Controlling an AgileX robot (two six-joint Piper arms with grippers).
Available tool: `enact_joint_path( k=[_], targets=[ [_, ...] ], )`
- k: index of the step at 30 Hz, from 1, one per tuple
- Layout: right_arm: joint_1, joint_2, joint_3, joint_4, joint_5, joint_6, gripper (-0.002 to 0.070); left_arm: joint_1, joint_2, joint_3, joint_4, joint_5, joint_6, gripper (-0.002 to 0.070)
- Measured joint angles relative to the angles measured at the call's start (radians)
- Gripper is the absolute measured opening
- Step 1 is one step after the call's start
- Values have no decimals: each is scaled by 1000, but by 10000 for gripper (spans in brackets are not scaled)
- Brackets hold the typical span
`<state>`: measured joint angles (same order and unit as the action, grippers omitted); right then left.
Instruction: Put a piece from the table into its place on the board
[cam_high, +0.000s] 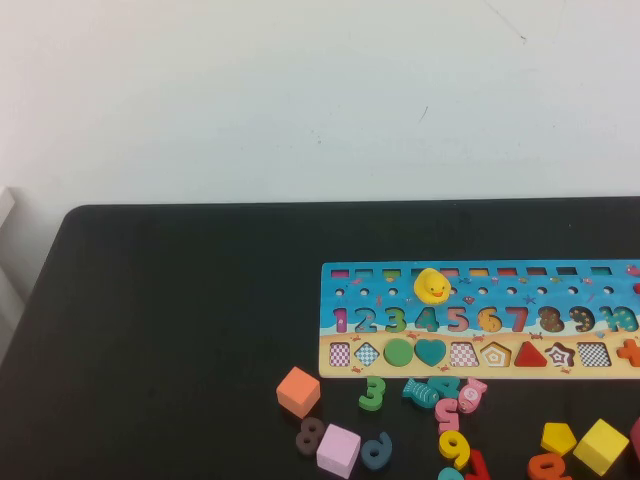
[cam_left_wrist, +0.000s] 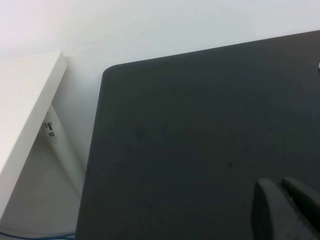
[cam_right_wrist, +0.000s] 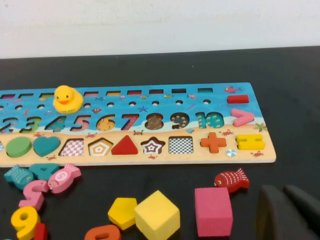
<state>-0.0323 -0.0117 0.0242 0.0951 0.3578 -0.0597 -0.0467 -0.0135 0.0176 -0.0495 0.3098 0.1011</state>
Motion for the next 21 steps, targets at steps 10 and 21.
enact_joint_path(
  k=[10,21],
  targets=[
    [0,0,0,0,0,0,19,0,0,0,-2,0,-2,-1],
    [0,0,0,0,0,0,19,0,0,0,-10,0,-2,-1]
  ],
)
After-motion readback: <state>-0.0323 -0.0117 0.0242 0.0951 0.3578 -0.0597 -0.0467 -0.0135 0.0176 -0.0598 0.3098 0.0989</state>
